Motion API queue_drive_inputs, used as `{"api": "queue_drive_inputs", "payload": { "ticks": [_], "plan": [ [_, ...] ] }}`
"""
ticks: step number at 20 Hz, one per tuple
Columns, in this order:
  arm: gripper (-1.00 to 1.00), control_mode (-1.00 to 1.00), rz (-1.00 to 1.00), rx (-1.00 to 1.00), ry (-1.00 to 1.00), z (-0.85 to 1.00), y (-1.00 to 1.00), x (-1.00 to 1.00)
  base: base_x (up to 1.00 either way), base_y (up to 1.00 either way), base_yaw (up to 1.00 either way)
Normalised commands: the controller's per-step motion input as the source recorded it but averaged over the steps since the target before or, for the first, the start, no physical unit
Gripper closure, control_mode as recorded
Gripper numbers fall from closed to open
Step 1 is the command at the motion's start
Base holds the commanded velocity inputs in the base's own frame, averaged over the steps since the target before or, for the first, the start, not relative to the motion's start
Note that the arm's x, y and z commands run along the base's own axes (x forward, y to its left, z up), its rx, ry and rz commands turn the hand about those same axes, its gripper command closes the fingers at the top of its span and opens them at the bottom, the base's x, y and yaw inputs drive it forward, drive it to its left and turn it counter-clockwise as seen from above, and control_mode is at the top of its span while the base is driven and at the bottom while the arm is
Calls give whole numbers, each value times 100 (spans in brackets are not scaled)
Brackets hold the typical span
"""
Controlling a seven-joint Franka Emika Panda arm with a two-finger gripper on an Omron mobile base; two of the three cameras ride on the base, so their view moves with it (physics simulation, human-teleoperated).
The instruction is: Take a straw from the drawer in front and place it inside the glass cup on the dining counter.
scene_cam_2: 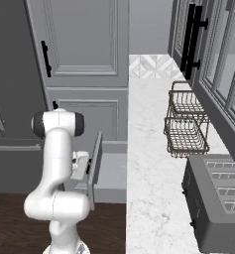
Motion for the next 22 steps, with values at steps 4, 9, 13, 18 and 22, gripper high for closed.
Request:
{"api": "queue_drive_inputs", "payload": {
  "ticks": [4,9,13,18,22],
  "plan": [
    [-100,-100,-5,-2,0,0,88,-3,0,0,0],
    [-100,-100,-7,0,0,7,51,-8,0,0,0],
    [-100,-100,-6,0,0,3,54,-28,0,0,0],
    [-100,-100,-8,0,0,1,64,-31,0,0,0],
    [-100,-100,-14,0,-4,34,45,-30,0,0,0]
  ]
}}
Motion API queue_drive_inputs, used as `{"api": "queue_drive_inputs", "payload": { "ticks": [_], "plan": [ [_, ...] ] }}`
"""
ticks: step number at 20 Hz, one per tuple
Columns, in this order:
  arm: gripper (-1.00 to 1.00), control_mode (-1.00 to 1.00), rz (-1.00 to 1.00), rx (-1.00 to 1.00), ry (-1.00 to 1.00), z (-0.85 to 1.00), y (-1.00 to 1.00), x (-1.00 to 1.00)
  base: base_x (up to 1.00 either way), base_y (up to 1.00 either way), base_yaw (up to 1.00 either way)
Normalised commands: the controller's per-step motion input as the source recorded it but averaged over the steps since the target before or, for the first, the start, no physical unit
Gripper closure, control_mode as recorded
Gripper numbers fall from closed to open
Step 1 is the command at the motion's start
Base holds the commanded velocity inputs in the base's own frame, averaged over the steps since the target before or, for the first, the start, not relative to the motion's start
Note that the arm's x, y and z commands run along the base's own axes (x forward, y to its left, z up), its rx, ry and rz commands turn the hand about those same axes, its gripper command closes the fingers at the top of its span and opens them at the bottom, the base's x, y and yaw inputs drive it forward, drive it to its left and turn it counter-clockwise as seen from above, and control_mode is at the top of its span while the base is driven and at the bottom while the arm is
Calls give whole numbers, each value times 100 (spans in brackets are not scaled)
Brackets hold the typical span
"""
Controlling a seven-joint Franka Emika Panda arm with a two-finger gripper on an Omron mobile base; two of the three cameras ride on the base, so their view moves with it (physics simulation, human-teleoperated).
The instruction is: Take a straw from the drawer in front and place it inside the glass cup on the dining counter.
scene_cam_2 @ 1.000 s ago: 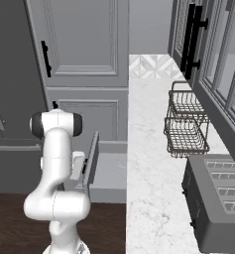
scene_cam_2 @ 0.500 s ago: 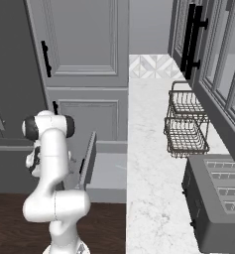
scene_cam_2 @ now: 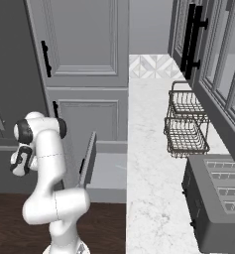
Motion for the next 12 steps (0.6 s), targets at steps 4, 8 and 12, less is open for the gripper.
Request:
{"api": "queue_drive_inputs", "payload": {
  "ticks": [4,8,12],
  "plan": [
    [-100,-100,-20,3,-14,74,5,-29,0,0,0],
    [-100,-100,-23,4,-21,81,0,-30,0,0,0],
    [-100,-100,-20,5,-25,77,-9,-36,0,0,0]
  ]
}}
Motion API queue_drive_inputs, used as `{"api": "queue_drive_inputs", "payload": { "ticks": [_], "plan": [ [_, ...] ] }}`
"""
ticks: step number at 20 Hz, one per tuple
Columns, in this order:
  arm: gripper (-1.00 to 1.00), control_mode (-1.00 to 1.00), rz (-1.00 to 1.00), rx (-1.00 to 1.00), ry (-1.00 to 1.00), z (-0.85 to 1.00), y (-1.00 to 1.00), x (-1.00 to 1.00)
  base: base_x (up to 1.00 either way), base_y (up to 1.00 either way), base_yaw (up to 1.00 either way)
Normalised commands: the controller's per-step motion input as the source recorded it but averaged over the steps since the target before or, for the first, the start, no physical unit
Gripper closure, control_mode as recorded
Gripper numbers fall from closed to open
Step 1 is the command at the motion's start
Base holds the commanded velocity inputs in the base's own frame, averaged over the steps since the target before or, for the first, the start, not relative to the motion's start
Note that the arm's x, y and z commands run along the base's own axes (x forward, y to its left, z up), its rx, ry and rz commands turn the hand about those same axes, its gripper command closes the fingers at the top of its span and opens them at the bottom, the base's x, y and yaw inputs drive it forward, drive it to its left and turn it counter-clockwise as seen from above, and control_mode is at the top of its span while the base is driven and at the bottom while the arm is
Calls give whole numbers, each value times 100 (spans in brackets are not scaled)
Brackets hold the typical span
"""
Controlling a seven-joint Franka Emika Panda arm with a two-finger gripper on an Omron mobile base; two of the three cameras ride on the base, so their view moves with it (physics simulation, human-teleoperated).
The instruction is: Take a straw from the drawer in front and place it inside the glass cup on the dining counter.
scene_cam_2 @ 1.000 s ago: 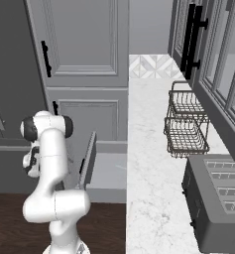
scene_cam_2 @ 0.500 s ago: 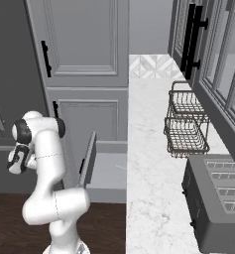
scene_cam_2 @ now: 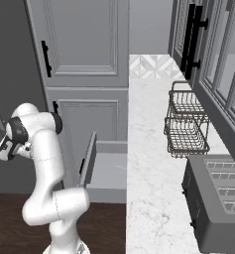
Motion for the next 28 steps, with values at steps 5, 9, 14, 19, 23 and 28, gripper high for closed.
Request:
{"api": "queue_drive_inputs", "payload": {
  "ticks": [5,9,14,19,23,28],
  "plan": [
    [-100,-100,-23,7,-31,63,-29,-34,0,0,0],
    [-100,-100,-24,9,-37,55,-36,-14,0,0,0],
    [-100,-100,-24,7,-41,51,-37,0,0,0,0],
    [-100,-100,-6,9,-49,51,-47,-9,0,0,0],
    [-100,-100,0,12,-49,33,-56,-7,0,0,0],
    [-100,-100,0,18,-44,10,-52,0,0,0,0]
  ]
}}
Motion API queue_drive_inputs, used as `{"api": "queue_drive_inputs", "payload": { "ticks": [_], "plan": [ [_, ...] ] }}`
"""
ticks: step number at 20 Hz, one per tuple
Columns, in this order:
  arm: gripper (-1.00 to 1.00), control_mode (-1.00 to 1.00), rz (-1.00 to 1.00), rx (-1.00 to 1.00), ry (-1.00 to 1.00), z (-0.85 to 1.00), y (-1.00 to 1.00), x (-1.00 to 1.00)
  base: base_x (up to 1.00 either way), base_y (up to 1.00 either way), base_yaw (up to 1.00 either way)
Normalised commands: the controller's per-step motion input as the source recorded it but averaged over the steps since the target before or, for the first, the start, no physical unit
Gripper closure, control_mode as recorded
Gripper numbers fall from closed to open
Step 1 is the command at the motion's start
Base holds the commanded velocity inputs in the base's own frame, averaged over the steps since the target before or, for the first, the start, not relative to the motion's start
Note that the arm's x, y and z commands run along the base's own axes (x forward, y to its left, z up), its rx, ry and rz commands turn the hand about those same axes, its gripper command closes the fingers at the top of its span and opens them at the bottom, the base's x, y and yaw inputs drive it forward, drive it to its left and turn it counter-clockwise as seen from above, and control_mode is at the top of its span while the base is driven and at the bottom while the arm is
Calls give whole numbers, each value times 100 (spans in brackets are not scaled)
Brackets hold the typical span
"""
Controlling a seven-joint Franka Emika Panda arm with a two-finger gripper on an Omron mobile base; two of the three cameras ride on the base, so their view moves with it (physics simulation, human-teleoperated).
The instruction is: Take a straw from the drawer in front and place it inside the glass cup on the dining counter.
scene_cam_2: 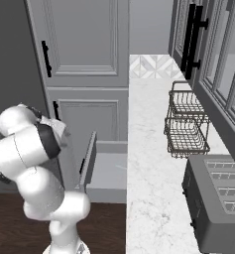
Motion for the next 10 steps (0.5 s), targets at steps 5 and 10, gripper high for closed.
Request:
{"api": "queue_drive_inputs", "payload": {
  "ticks": [5,10],
  "plan": [
    [-100,-100,0,23,-35,4,-45,4,0,0,0],
    [-100,-100,0,27,-22,3,-46,27,0,0,0]
  ]
}}
